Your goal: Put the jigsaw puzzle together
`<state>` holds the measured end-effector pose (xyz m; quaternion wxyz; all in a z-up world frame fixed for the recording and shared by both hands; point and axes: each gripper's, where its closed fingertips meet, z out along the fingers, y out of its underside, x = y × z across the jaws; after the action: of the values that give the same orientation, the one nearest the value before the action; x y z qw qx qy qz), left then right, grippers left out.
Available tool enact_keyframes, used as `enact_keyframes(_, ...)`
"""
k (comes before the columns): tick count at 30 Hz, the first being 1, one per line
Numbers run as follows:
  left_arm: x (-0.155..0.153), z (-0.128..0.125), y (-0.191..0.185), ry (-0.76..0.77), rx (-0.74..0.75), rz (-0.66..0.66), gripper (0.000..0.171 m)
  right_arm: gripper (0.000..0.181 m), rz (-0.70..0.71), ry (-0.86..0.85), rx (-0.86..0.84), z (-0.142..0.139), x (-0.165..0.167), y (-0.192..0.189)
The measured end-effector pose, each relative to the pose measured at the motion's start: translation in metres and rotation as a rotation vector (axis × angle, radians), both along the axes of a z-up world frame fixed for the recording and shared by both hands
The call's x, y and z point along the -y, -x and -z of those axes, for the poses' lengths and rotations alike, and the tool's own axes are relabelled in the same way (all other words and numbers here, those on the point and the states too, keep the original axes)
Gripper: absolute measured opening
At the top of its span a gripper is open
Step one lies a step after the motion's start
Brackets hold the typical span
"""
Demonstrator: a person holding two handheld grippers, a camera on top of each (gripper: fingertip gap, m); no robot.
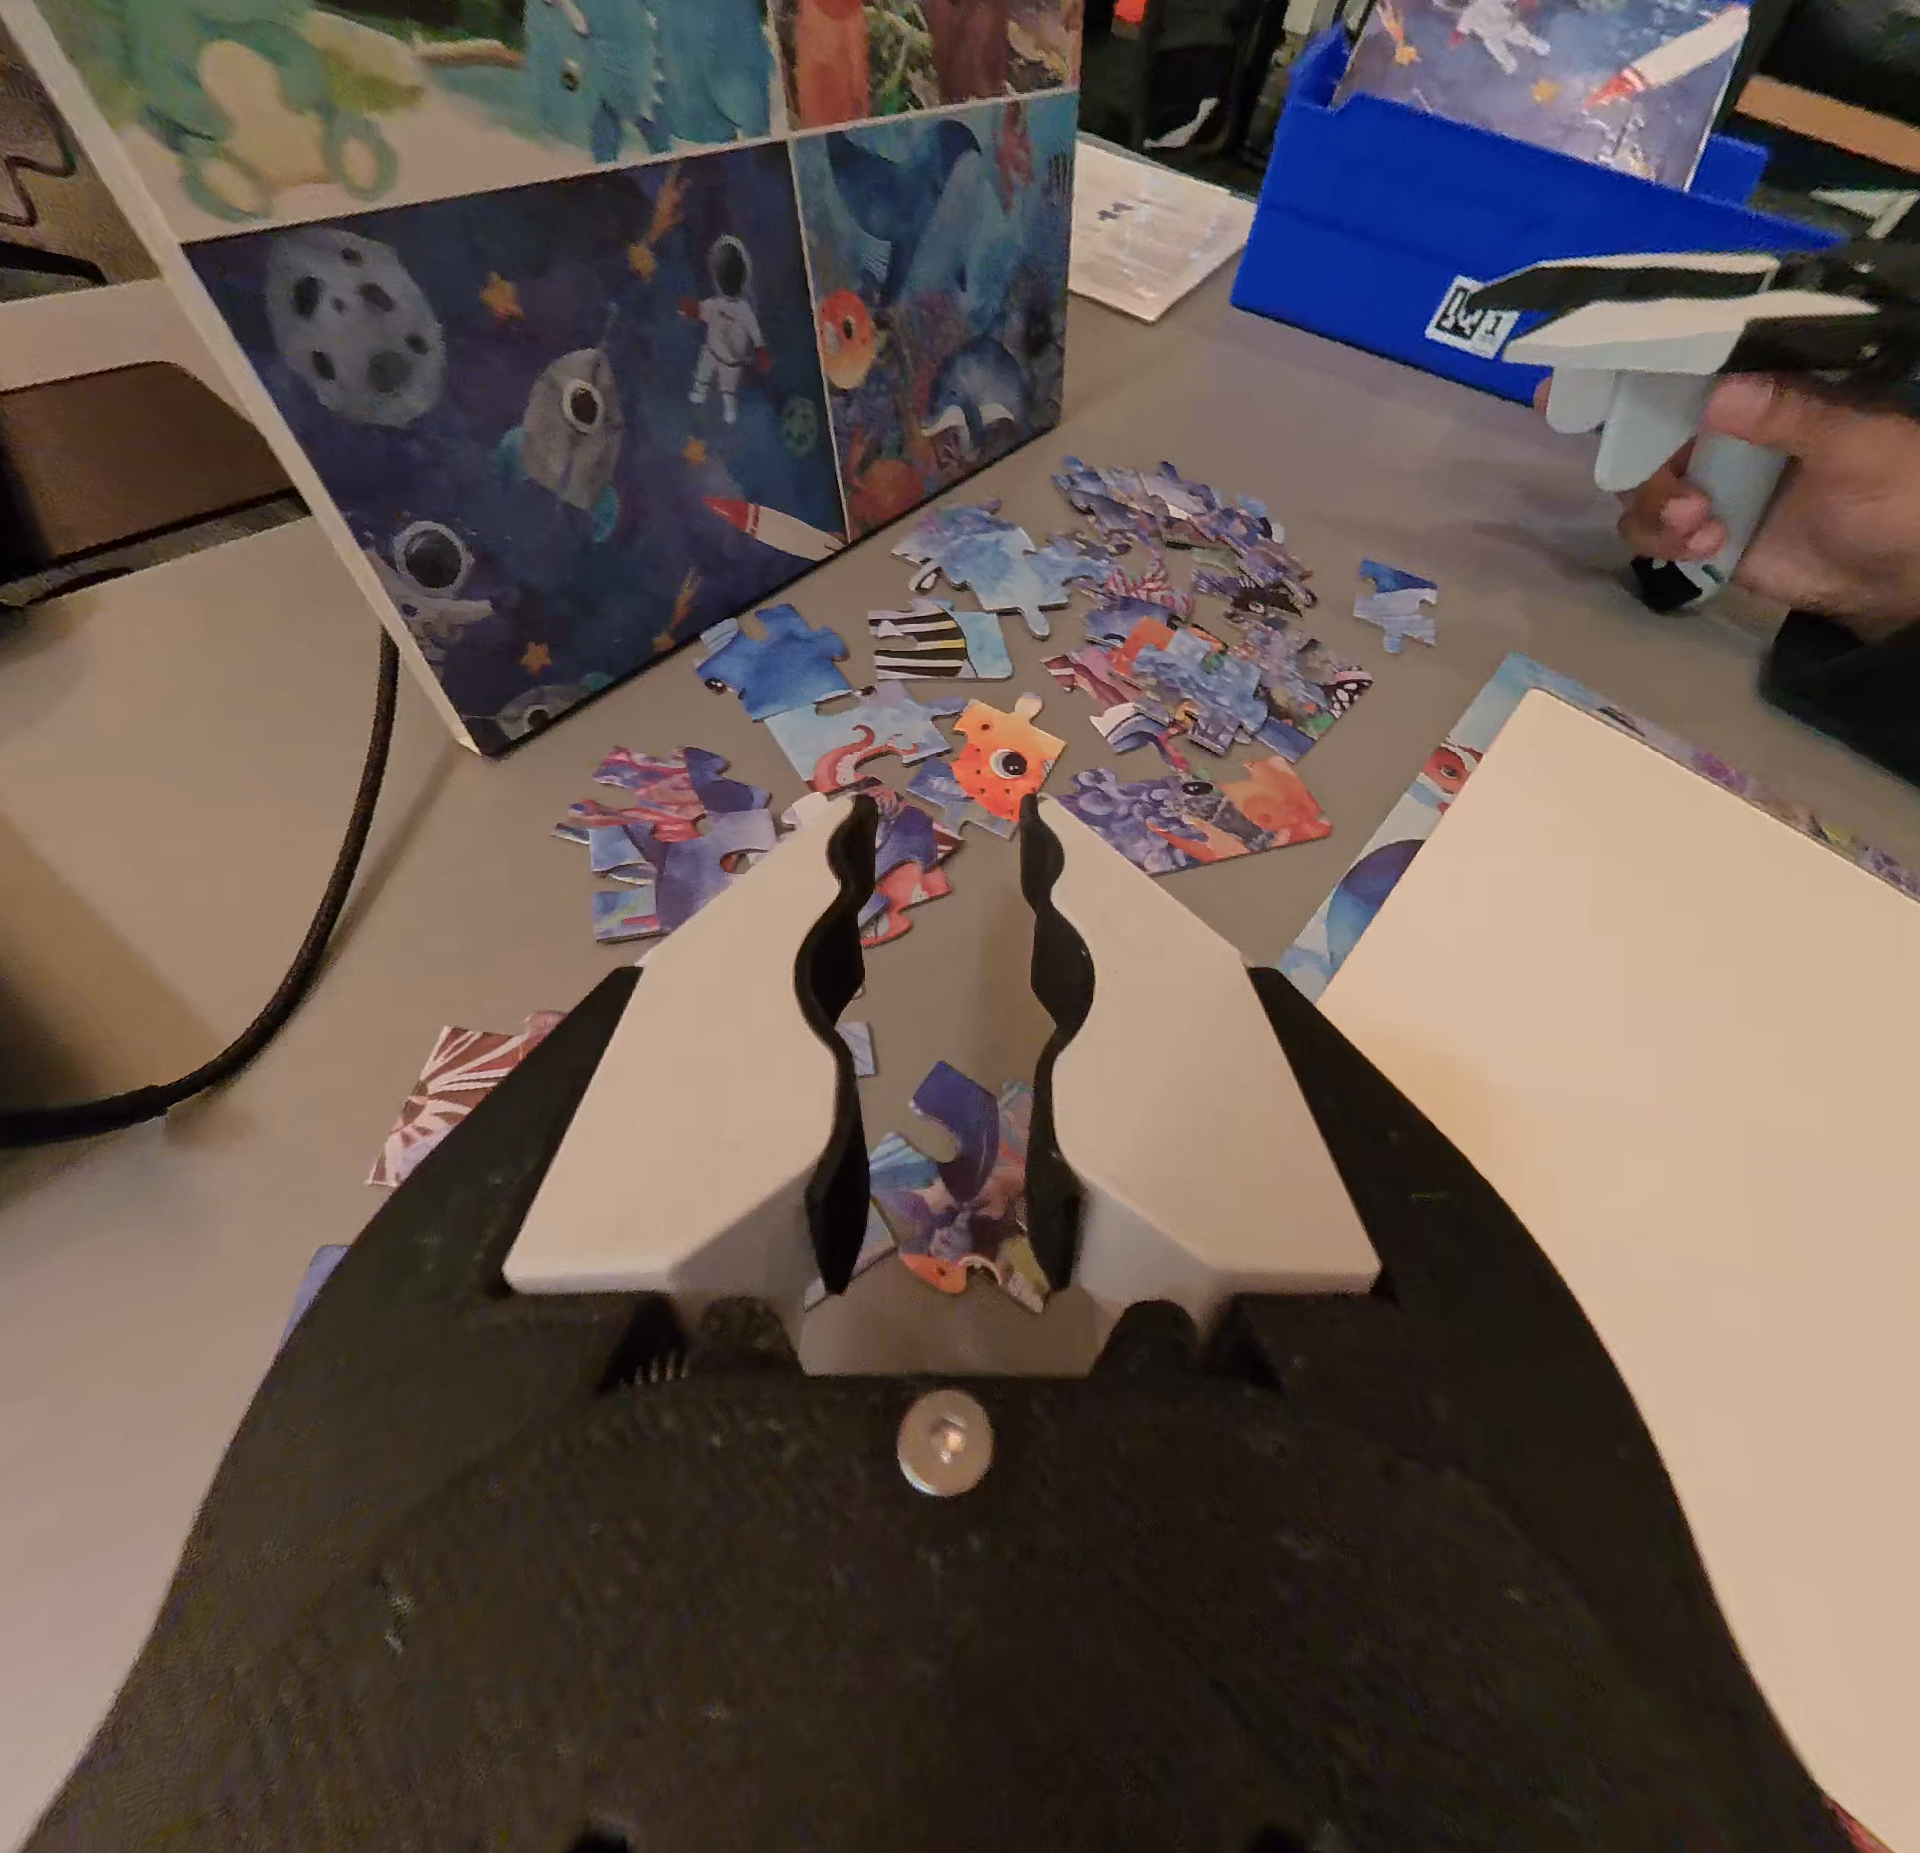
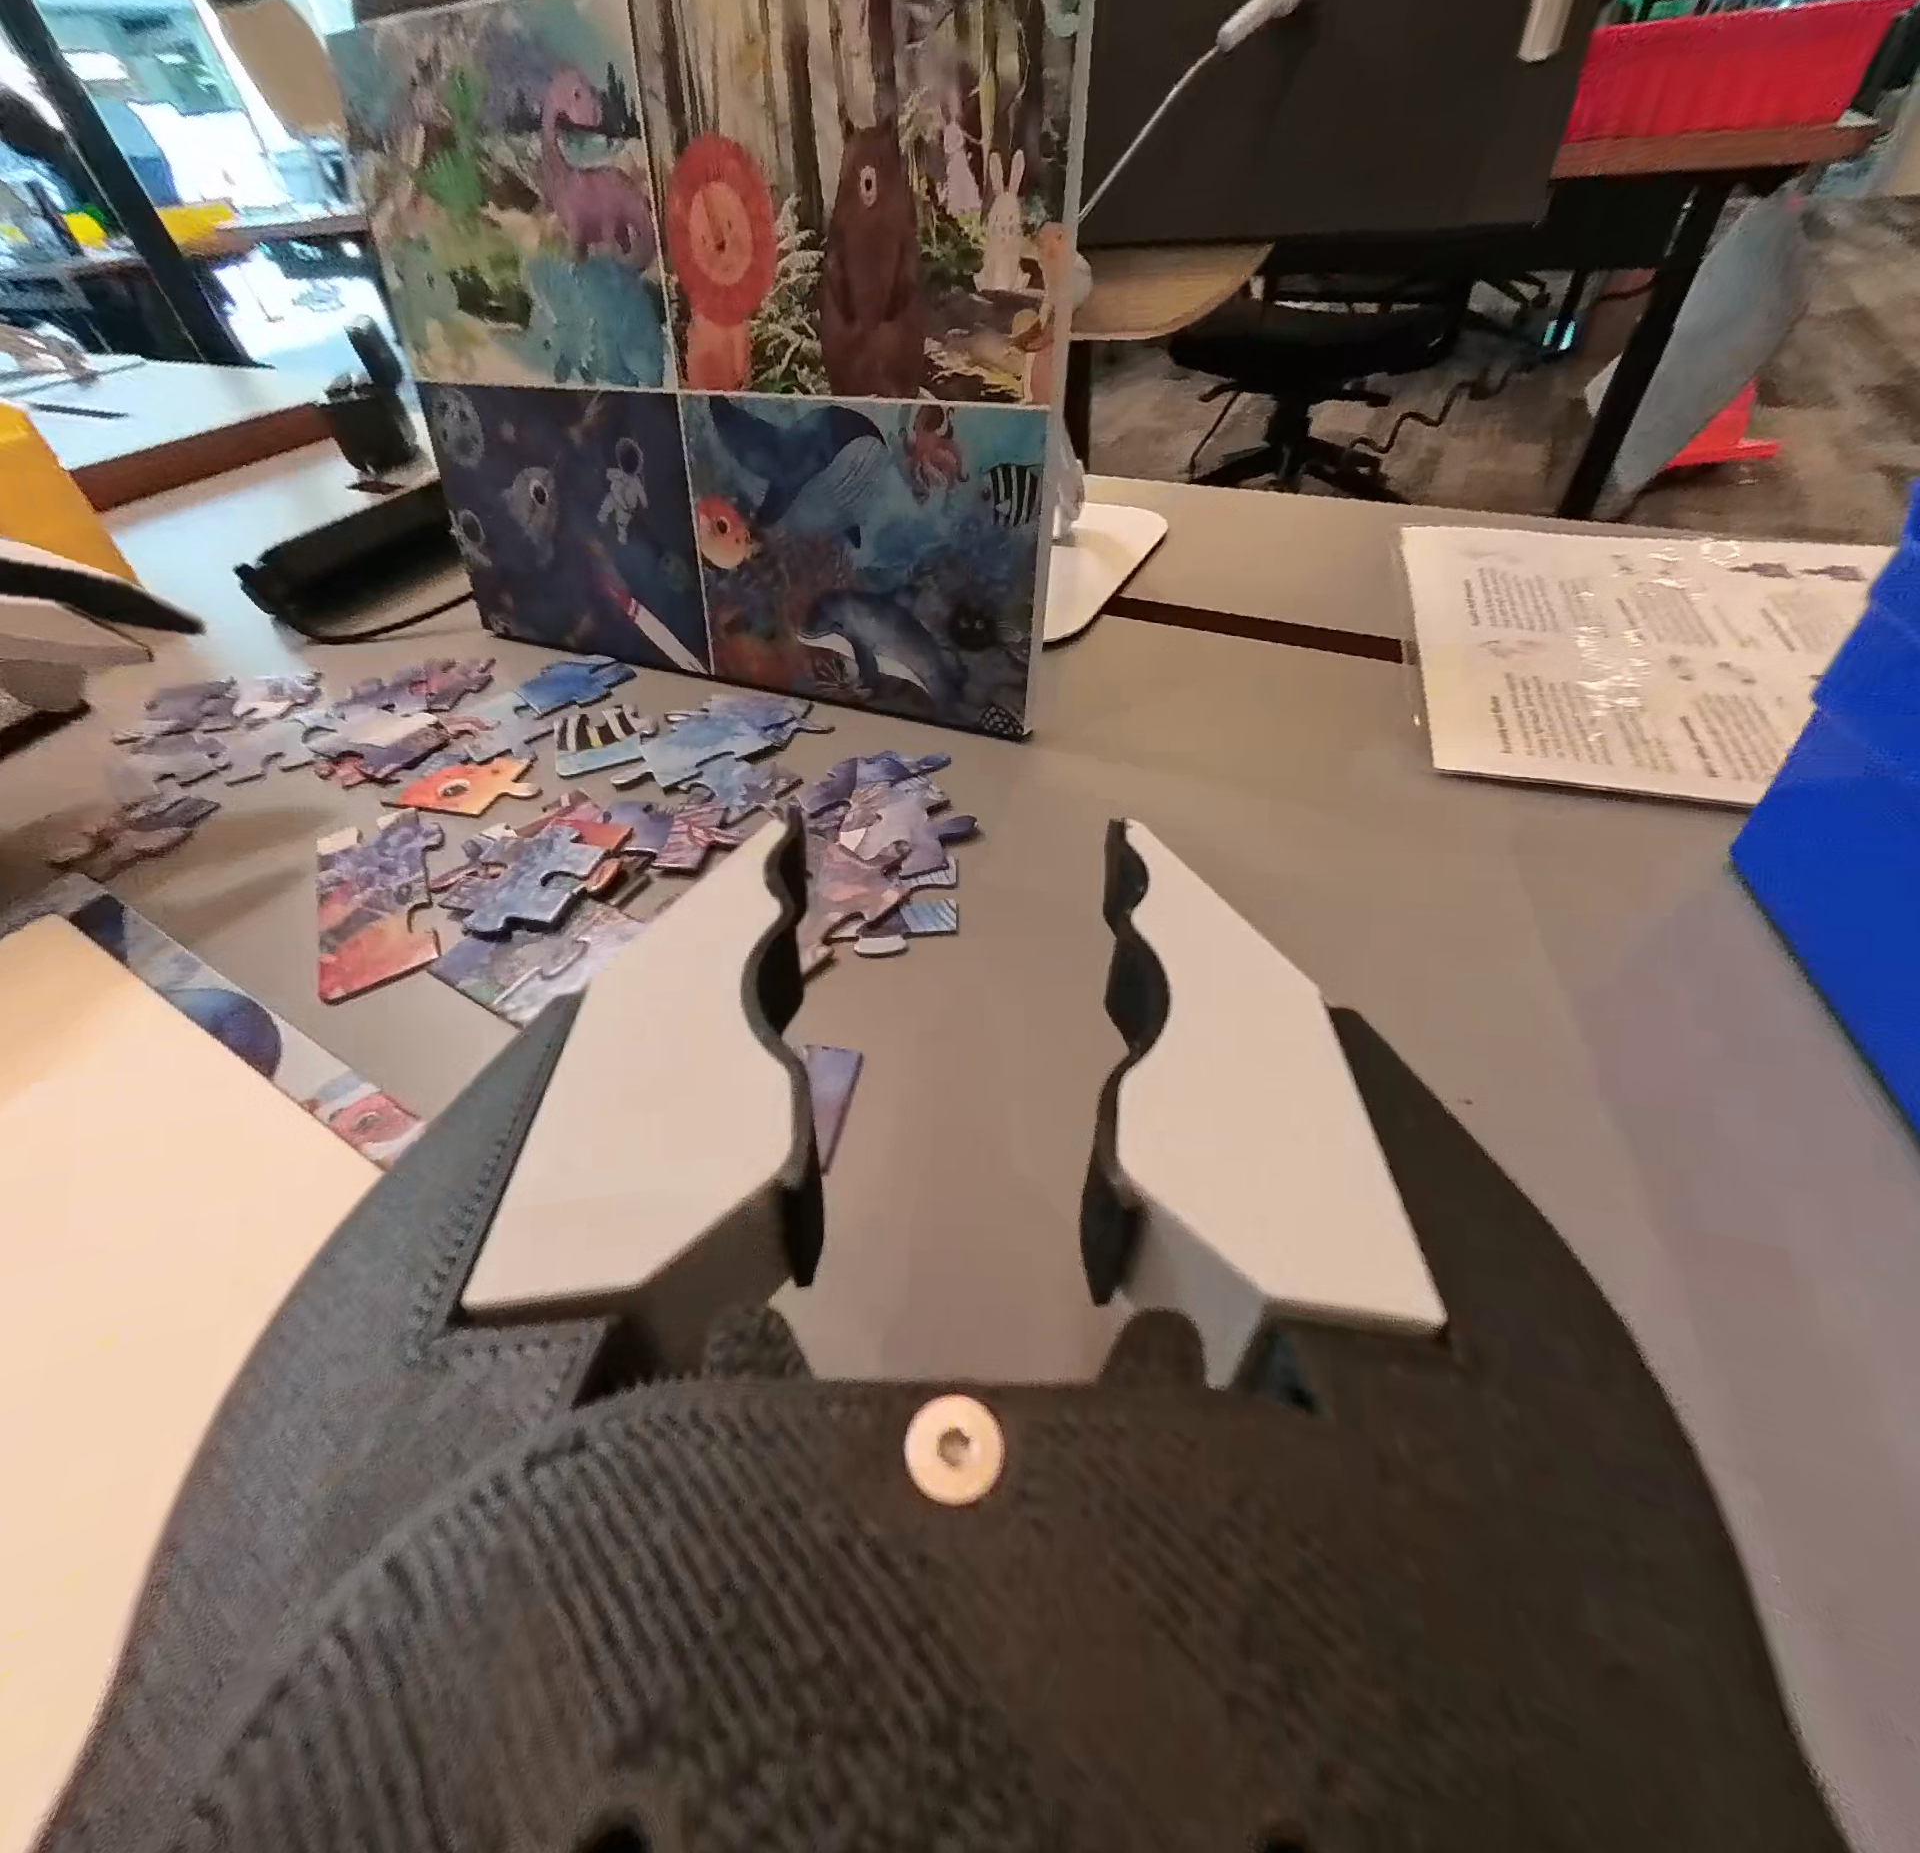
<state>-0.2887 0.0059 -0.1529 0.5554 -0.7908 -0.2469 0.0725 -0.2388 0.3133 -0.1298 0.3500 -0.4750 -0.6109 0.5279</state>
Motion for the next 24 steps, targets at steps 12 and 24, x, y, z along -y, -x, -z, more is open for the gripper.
enact_keyframes(12,0.016,-0.033,0.002,-0.145,-0.125,-0.023,0.000,0.049,-0.024,-0.048,-0.022,-0.001,0.007,-0.003)
enact_keyframes(24,0.058,-0.037,0.034,0.035,-0.280,-0.179,0.011,0.045,-0.082,-0.085,0.026,0.008,0.018,-0.002)
